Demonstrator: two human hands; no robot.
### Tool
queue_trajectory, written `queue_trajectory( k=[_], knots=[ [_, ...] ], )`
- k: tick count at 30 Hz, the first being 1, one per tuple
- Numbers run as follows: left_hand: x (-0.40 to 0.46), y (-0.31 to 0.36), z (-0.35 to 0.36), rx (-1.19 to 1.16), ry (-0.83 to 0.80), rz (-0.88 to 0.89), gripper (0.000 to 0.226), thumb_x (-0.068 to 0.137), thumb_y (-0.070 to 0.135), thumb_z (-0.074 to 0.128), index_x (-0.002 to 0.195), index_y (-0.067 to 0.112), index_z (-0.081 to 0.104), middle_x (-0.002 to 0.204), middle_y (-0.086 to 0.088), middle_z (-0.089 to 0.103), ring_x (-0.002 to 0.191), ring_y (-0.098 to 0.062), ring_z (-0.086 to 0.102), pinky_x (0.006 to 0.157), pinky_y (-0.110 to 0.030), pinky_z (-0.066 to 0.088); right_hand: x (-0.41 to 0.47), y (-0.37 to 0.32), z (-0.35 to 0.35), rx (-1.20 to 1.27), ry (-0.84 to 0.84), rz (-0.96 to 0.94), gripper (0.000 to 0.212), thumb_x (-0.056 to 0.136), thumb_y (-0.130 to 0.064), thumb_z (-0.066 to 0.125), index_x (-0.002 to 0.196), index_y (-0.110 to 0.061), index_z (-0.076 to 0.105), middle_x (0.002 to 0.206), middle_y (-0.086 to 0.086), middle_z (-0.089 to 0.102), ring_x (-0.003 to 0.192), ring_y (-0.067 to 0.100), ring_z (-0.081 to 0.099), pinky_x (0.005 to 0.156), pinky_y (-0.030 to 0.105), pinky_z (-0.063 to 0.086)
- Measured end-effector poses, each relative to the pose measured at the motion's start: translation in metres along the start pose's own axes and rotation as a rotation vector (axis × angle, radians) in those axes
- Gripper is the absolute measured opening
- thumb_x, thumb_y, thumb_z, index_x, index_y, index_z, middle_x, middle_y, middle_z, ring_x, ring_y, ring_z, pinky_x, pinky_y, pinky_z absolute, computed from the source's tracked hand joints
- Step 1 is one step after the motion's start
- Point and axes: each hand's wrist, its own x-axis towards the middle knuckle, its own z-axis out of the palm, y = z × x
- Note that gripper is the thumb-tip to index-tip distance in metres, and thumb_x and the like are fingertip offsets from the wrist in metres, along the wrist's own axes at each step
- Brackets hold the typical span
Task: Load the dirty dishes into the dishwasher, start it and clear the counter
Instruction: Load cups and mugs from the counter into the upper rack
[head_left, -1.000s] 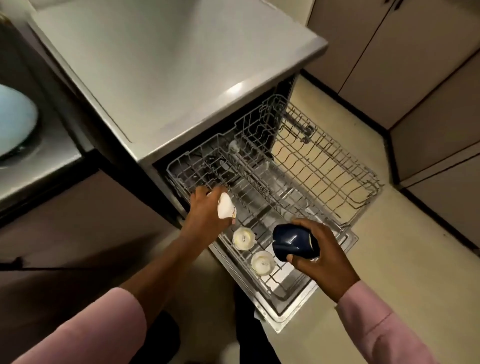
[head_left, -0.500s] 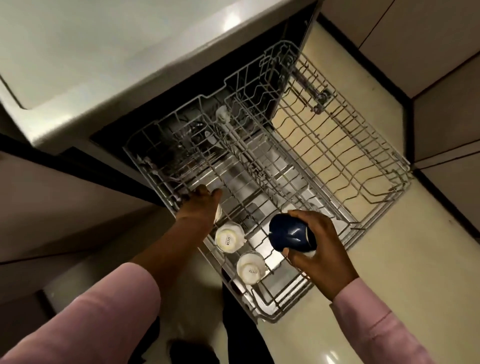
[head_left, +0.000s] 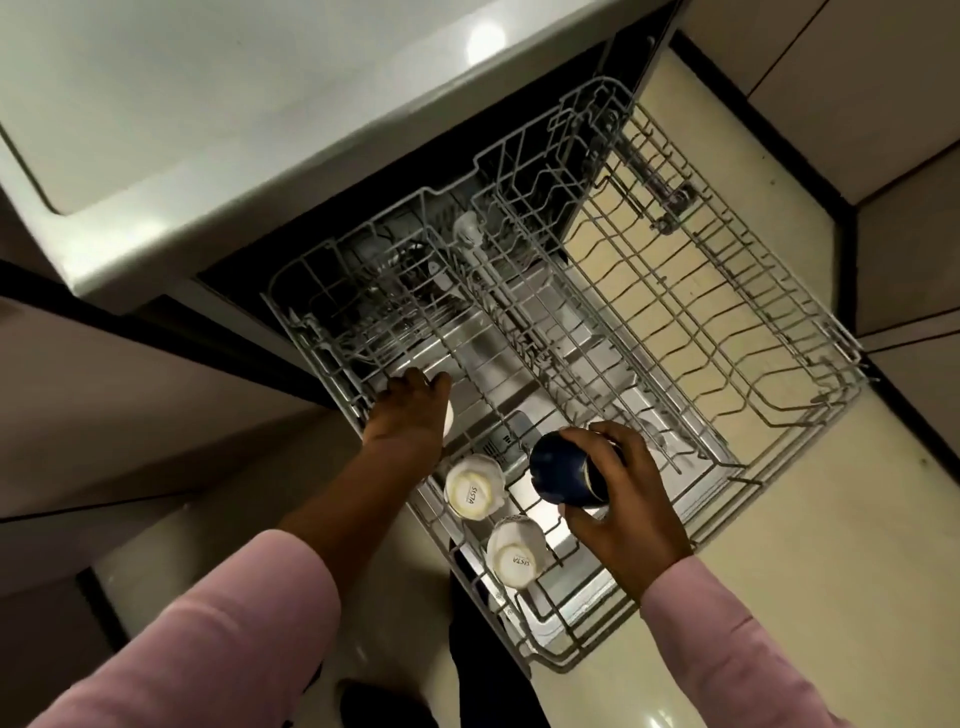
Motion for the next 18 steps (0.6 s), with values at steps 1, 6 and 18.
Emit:
queue_trajectory(
  k=[1,6,18],
  knots=[
    [-0.001,0.000,-0.001,-0.008,-0.011,0.022,0.095,0.071,0.027,0.084,0.143,0.023,0.022,0.143,-0.016,0.031,0.126,-0.038,0.040,0.095,-0.047,0.048,0.003,-0.004,0.001,0.019,0.007,-0.001,0.073,0.068,-0.008,0.080,0.130,-0.031,0.050,0.137,0.000,0.035,0.124,0.018,0.038,0.094,0.008,0.028],
    [-0.007,-0.001,-0.005,-0.154,-0.166,0.217,0.090,0.069,0.031,0.085,0.140,0.023,0.030,0.141,-0.009,0.040,0.126,-0.031,0.045,0.095,-0.040,0.044,0.030,-0.030,0.006,0.074,0.033,-0.071,0.074,0.068,-0.008,0.080,0.132,-0.029,0.049,0.138,0.003,0.035,0.128,0.022,0.037,0.101,0.021,0.032],
    [-0.052,-0.019,-0.009,0.030,0.143,0.219,0.056,0.089,0.031,0.065,0.137,0.011,0.045,0.139,-0.010,0.047,0.130,-0.029,0.041,0.110,-0.038,0.033,0.152,-0.090,0.067,-0.150,-0.146,-0.338,0.080,0.069,-0.012,0.078,0.137,-0.036,0.044,0.143,0.009,0.033,0.128,0.032,0.037,0.103,0.043,0.042]
  ],
)
